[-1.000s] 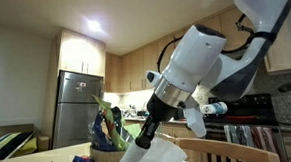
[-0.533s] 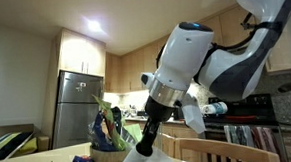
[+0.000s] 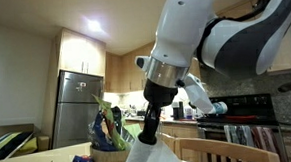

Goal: Remove the paper towel roll from the holder, move the holder to the right side of the table

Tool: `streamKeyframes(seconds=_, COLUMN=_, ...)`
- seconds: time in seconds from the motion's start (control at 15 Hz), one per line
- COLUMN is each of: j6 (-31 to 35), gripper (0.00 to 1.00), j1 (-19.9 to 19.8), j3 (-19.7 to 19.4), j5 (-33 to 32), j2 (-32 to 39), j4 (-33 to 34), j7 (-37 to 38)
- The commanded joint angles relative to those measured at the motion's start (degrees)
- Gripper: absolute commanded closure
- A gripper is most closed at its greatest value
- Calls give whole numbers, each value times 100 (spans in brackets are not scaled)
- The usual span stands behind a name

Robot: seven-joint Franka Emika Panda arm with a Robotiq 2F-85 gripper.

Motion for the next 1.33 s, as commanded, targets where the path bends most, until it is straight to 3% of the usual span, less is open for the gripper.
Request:
streamKeyframes(seconds=0.0, j6=79, gripper=0, j1=-174, j3=182, j5=762, j2=-341, j4=-352, j7=-874)
streamKeyframes(seconds=0.07, j6=136, gripper=0, j1=-46, j3=41, j5=1101, j2=-380, j4=-396, j7=-1178)
streamKeyframes(seconds=0.33, j6=341, gripper=0, j1=-197, j3=207, j5=2957, j2=-358, j4=-562, j7=-2848)
streamKeyframes(seconds=0.47, j6=328, gripper=0, j1=-757, j3=890, j5=3972, j2=-325, j4=-682, j7=-3807)
streamKeyframes(seconds=0.67, j6=-51, gripper=0, j1=-1193, j3=1460, j5=5484, j2=-373, j4=-623, j7=-5182)
streamKeyframes(seconds=0.73, j6=-79, gripper=0, j1=-803, j3=1061, j5=5865, j2=-440, j4=-604, j7=-5456)
streamKeyframes(seconds=1.0, j6=-238, gripper=0, j1=-781, j3=943, j5=6662, j2=-596, j4=-569, j7=-6083)
streamKeyframes(seconds=1.27, j6=174, gripper=0, j1=-509, j3=385, j5=6277, j2=-1094, j4=-797, j7=-5514)
